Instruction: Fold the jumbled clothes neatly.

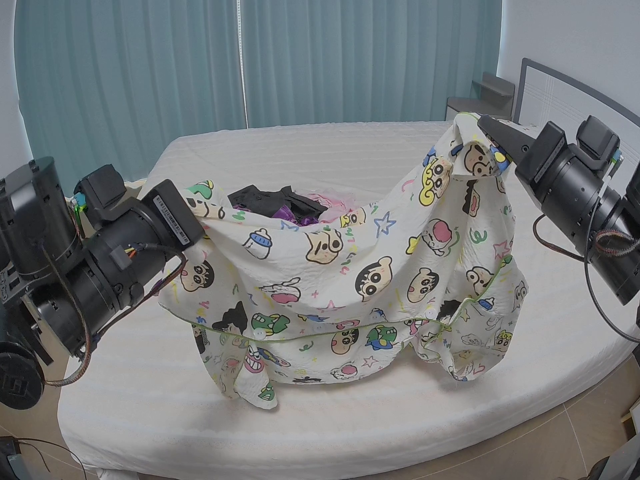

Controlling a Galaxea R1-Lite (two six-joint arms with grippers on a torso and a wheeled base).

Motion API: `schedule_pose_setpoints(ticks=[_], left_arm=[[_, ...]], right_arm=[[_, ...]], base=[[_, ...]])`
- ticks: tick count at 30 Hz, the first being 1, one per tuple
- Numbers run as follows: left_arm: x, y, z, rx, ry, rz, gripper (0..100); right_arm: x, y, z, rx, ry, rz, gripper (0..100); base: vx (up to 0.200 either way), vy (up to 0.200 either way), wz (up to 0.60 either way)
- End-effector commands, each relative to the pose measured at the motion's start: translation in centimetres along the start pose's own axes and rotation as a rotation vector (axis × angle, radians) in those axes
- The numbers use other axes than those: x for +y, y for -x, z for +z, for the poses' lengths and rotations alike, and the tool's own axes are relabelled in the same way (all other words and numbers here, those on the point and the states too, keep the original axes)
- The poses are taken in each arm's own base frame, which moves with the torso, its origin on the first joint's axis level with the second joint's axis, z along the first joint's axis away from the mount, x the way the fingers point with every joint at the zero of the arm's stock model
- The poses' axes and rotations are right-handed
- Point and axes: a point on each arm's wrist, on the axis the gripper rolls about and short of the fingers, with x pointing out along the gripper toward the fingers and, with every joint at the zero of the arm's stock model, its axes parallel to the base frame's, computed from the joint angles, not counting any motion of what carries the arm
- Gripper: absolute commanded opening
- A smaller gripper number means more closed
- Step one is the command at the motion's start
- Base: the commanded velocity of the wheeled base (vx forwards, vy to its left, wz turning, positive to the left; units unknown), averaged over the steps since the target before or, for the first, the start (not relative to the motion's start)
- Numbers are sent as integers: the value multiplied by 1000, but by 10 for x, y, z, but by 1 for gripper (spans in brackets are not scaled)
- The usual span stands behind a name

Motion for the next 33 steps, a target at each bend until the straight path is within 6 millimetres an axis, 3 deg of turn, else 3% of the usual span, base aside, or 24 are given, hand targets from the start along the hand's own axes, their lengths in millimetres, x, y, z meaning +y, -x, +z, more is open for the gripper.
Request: schedule_pose_setpoints(ticks=[1,8,9,14,33], left_arm=[[0,-5,-9,33,-5,5,0],[-3,-17,-10,34,3,-5,0],[-3,-29,-12,39,0,4,0],[-2,-33,-21,68,-6,11,0],[-33,-41,-36,111,0,-92,0]], right_arm=[[-2,-5,-7,19,4,-9,0],[-5,-12,-12,26,9,-21,0],[-6,-16,-13,24,11,-27,0],[-8,-16,-10,14,13,-35,0],[-21,-1,28,-107,31,-79,0]], base=[[0,0,0],[0,-200,0],[0,-200,0],[0,-200,0],[0,-200,0]])
